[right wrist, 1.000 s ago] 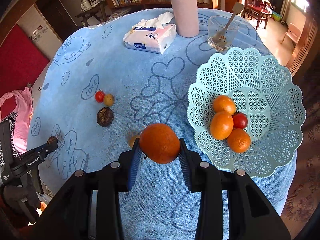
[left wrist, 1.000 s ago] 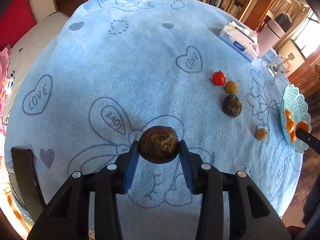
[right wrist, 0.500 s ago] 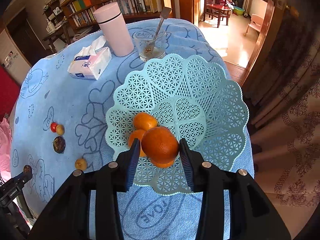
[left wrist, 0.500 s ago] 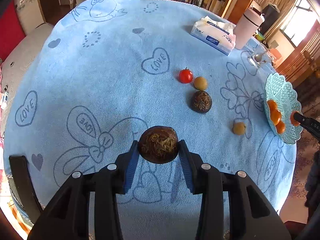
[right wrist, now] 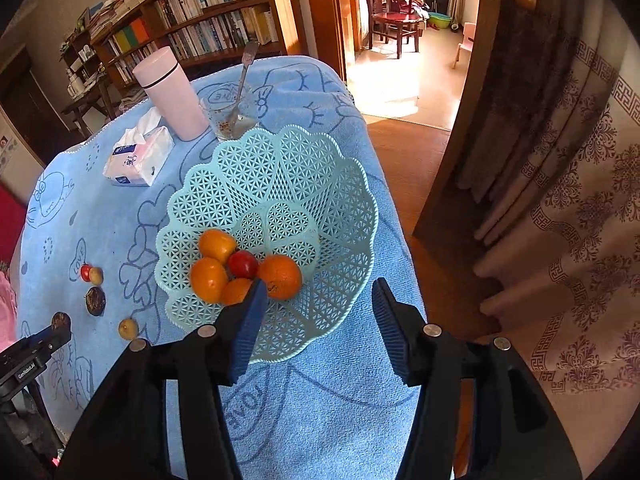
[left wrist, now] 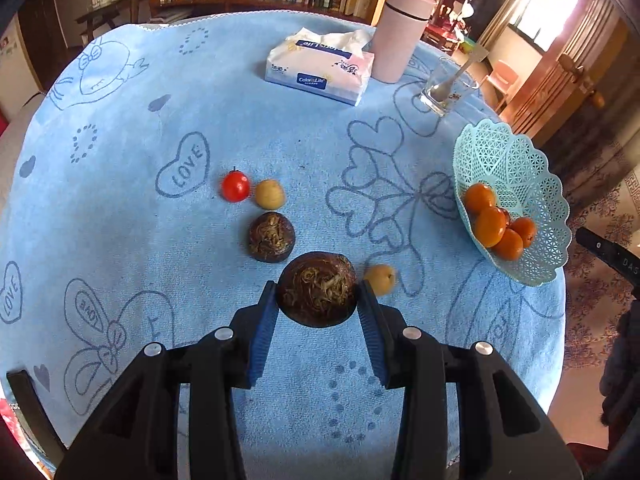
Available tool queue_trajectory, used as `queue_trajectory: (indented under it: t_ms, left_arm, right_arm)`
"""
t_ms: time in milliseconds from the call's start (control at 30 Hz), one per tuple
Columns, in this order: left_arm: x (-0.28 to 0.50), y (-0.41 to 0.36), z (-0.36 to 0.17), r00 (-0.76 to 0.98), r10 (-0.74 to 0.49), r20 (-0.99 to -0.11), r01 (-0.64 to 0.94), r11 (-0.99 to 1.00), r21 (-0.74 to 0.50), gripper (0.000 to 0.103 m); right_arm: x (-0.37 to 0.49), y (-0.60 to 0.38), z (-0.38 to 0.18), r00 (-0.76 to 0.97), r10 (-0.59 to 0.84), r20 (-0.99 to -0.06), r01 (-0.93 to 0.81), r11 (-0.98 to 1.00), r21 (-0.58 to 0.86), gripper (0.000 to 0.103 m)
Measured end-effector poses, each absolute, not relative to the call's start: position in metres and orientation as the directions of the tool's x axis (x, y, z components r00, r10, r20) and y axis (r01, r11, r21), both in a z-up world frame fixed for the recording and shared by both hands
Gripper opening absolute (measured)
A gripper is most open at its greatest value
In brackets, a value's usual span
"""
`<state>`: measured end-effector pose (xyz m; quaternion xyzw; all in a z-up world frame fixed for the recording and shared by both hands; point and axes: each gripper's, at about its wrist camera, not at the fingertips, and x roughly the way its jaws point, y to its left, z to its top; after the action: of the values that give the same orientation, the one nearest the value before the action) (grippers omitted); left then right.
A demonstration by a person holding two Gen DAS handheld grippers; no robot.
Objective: Organize fruits
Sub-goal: 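Carry the dark brown fruit over the basket and open the left gripper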
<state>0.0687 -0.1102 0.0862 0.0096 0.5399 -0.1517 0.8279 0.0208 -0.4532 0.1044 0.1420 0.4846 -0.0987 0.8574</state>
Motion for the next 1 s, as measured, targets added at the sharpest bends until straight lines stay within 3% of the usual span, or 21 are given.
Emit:
queue_trajectory:
  t_ms: [633, 667, 733, 1000]
  left_arm:
    - [0.089, -0.315, 0.087, 0.300, -0.393, -0.869, 0.560, 0.810, -0.173, 0.041]
    - [0.092, -0.320, 0.087, 0.299, -0.392, -0.870, 0.560, 0.810, -0.173, 0.042]
    - [0.095, -0.326, 0.090, 0.307, -0.388, -0.869, 0.547, 0.819, -0.172, 0.066]
    - [0.103, -0.303, 0.093, 0.323, -0.360, -0.875, 0.512, 0.844, -0.159, 0.067]
  right_arm:
    - [-0.044, -0.492, 0.093, 0.462, 0.012, -0.887, 0.302, 0.938, 0.170, 0.060]
    - [-0.045, -0.492, 0.092, 0.460, 0.016, -0.888, 0.301, 0.938, 0.173, 0.060]
    - [-0.046, -0.492, 0.090, 0.457, 0.022, -0.889, 0.301, 0.937, 0.178, 0.060]
    - [-0.036, -0.483, 0.083, 0.451, 0.081, -0.889, 0.285, 0.931, 0.230, 0.060]
